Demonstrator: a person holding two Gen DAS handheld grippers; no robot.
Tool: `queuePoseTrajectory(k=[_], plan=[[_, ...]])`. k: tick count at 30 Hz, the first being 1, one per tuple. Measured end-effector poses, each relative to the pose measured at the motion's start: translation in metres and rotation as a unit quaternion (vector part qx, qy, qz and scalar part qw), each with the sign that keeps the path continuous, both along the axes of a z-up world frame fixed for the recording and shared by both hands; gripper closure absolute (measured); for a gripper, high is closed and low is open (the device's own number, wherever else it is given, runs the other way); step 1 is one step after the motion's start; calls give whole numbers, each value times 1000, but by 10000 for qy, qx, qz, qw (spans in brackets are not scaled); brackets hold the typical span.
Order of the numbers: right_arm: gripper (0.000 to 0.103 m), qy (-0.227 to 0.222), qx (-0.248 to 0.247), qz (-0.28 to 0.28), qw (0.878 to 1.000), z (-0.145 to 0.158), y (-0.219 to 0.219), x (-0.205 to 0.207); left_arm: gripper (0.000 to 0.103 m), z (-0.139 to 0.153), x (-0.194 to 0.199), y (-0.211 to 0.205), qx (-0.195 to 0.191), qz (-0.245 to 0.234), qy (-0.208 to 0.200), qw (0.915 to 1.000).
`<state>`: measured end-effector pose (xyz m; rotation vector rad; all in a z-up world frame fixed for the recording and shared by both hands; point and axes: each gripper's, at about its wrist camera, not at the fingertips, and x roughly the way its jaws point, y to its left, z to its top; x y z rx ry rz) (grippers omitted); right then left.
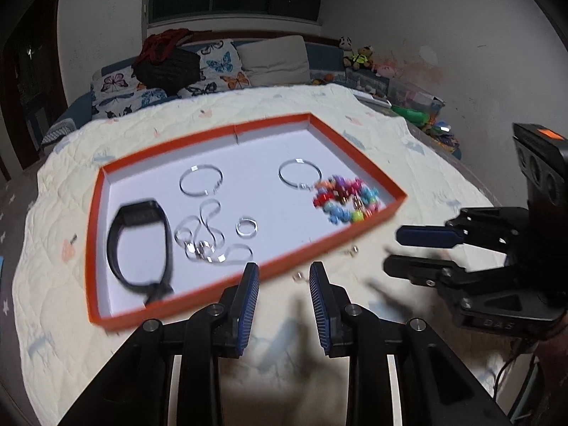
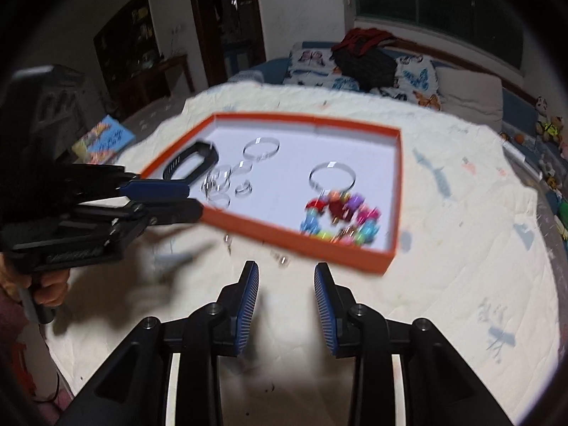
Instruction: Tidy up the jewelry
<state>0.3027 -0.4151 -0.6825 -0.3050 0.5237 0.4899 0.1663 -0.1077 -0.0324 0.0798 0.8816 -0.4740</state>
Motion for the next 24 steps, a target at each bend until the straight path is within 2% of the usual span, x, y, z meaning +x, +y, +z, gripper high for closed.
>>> queuePoseTrajectory(k=[5,15,20,24], plan=[[67,129,-50,16,9999,-7,4,11,71,-16,0,-5,-83,-51,249,9996],[67,189,-22,99,9998,-12,6,20,71,-35,26,-11,-269,-583,560,9964],[67,157,-70,196,9997,-12,8,22,71,-37,27,-21,-44,-952,404,9946],[67,142,-111,278,9994,-12,10,22,71,-37,28,-21,-89,-1151,395,9925]])
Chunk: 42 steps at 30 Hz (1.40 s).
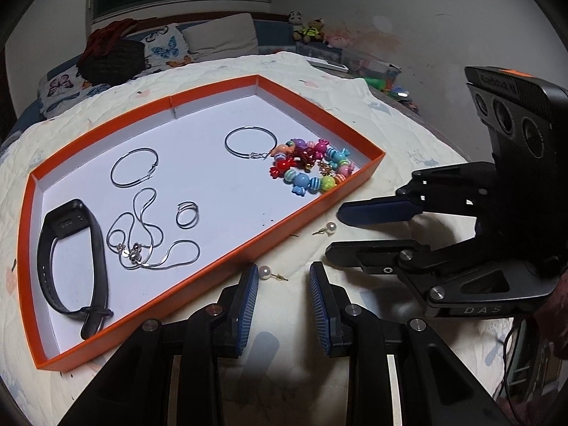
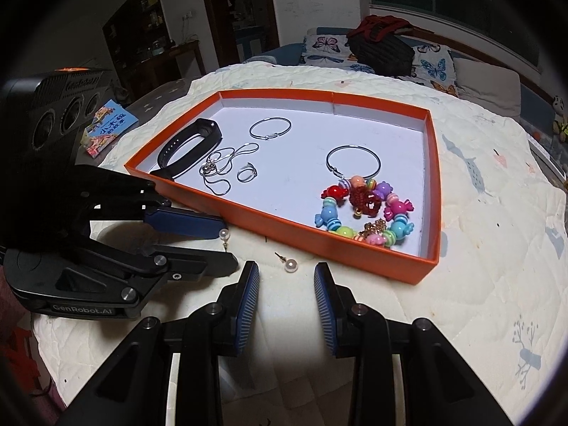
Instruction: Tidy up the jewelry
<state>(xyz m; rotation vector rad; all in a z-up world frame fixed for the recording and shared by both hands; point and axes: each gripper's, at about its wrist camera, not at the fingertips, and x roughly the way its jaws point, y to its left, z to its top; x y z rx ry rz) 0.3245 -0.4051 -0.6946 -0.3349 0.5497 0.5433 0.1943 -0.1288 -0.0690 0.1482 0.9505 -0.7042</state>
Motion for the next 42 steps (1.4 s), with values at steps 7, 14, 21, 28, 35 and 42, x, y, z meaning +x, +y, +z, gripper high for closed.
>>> queuePoseTrajectory(k=[7,14,21,28,35,42], plan=[[67,102,28,208,9997,1,-1,-3,72,4,-15,-3,-147,-432,7,9990],[67,-24,-58,151,9999,2,1,-1,72,4,-11,-4,-66,-318,-54,9995],[81,-79,-103,73,9999,2,4,5,73,5,-5,1,-79,-246,-56,9997],[93,-197,-232,-47,9995,1,6,2,77,4,-4,1,-32,-186,-79,9998],[93,-263,-185,-64,9995,-1,2,-10,92,3,-13,-11,276,-147,-392,9987],[93,-291,-32,-126,9995,3,-2,-17,97,7,-19,-14,377,10,-656,9971]])
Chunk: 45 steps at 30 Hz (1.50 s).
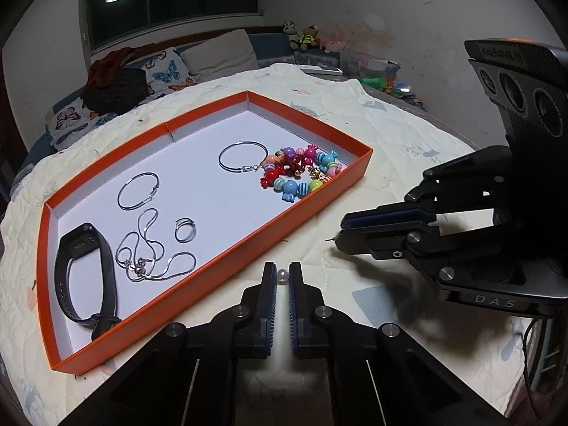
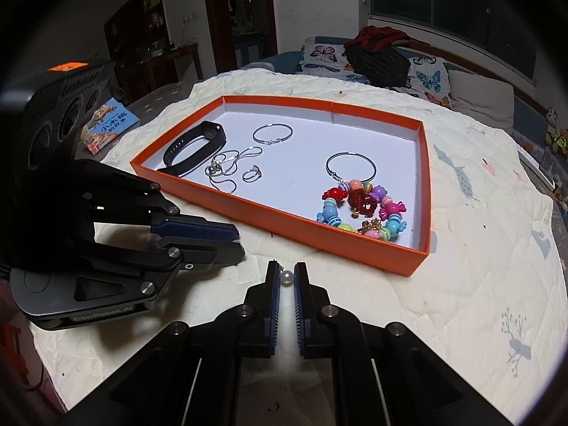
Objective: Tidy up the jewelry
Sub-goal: 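Carry both pearl studs into the tray and open both tools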
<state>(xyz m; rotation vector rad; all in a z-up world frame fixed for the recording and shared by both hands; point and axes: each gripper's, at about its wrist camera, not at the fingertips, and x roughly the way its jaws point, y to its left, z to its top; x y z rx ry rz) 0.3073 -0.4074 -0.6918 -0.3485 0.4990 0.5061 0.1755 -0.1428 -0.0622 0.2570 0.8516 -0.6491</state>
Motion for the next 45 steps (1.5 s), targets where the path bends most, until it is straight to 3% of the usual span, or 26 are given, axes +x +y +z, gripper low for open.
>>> queuePoseTrajectory(k=[12,19,29,45], plan=[[93,-180,185,-14,9997,22,0,-8,97,34,4,28,-339,397,-275,9983],[93,-192,369,-1,9991,40,11,12,97,55,28,61,-411,902,-384,9943],[93,156,343,-156,9992,27,23,45,97,34,49,78,-257,1198,-47,9925],[91,215,317,-157,9991,25,25,46,95,21,53,72,-163,1233,178,9921]])
